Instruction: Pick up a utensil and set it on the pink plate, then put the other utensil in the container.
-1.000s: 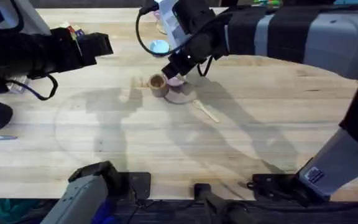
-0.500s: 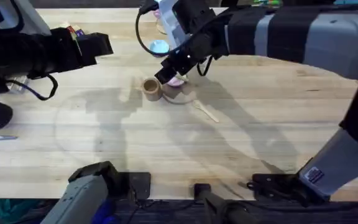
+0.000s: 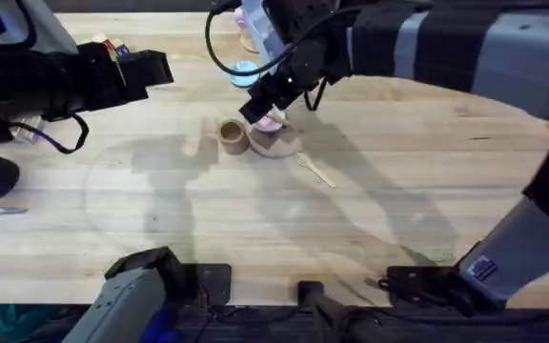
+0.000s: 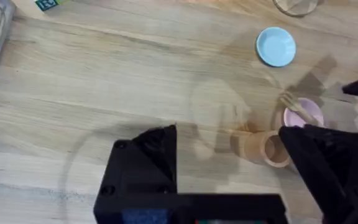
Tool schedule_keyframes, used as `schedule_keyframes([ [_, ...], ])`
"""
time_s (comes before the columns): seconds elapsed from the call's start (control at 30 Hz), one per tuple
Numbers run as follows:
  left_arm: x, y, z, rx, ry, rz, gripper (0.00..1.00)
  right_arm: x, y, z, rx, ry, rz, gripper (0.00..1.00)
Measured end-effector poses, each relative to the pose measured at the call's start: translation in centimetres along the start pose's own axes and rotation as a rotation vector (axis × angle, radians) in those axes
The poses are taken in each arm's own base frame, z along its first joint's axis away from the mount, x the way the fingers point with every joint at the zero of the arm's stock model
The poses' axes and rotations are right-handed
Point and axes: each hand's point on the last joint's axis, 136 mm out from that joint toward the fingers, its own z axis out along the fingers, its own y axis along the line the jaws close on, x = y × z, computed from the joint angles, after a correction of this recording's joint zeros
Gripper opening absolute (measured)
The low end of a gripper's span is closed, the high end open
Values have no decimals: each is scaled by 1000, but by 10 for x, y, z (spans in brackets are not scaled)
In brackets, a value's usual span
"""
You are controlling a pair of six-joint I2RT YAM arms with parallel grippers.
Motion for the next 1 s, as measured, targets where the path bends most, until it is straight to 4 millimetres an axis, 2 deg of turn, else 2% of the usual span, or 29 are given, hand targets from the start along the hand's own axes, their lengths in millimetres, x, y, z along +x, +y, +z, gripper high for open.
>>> schedule_keyframes([
  [0.1,0,0,0,0,0,0,993,1,0,-16,4,17,-20,996],
  [0.27,2,0,0,0,8,-1,993,-6,2,-61,9,-8,-59,996],
  [0.4,5,0,0,0,21,-4,993,-1,4,-91,10,3,-125,996],
  [0.67,8,0,0,1,34,0,993,15,8,-127,6,37,-196,996],
  [0.83,14,-8,-3,29,51,66,993,11,-1,-157,38,-36,-184,995],
  [0.93,19,-20,-13,58,40,153,993,18,-16,-172,70,-70,-146,996],
  [1.0,21,-25,-23,70,22,216,993,29,-24,-175,86,-71,-117,996],
])
